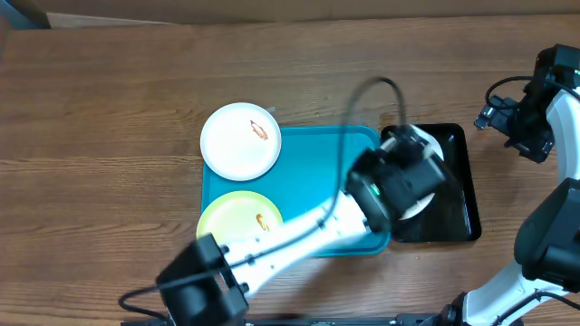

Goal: Clean dirty plates on tray and stack at the side
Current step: 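Move the white plate left and set it on the table's left side, then move the left gripper to the yellow plate's rim on the blue tray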

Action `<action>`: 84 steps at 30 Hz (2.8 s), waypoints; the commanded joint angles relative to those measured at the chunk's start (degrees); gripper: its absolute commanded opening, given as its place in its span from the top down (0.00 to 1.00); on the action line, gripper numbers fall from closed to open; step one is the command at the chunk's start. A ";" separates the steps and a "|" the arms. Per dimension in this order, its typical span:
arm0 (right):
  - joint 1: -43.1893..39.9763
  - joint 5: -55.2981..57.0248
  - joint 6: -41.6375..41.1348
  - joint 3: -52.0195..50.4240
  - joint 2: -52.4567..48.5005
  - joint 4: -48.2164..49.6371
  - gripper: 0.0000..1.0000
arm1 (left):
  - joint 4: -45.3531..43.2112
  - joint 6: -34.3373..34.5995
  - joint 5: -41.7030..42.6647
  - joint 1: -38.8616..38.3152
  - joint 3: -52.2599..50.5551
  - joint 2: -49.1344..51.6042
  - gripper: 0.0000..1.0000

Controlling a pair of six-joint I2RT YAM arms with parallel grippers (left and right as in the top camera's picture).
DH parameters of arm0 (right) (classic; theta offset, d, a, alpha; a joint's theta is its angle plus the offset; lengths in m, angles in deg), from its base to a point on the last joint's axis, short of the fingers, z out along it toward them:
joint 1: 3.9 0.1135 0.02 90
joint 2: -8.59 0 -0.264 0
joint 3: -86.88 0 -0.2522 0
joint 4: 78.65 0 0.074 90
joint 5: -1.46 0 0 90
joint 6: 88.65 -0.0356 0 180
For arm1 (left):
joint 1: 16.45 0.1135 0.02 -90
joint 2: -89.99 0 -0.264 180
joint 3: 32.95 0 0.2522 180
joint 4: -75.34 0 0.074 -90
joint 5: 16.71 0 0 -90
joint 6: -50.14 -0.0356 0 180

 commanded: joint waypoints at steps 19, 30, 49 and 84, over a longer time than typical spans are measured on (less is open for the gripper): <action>-0.33 -0.28 -0.44 0.68 1.18 0.17 0.00 | 11.87 1.31 68.37 70.29 1.05 0.09 0.96; -0.33 -0.26 -0.44 0.68 1.18 0.17 0.00 | 14.82 2.82 46.77 88.30 -2.19 0.20 0.96; -0.33 -0.26 -0.42 0.68 1.18 0.17 0.00 | 3.41 6.58 36.35 89.33 -11.43 0.31 0.81; -0.33 -0.26 -0.42 0.68 1.18 0.17 0.00 | 38.25 -10.12 57.75 67.47 -12.37 -18.80 0.44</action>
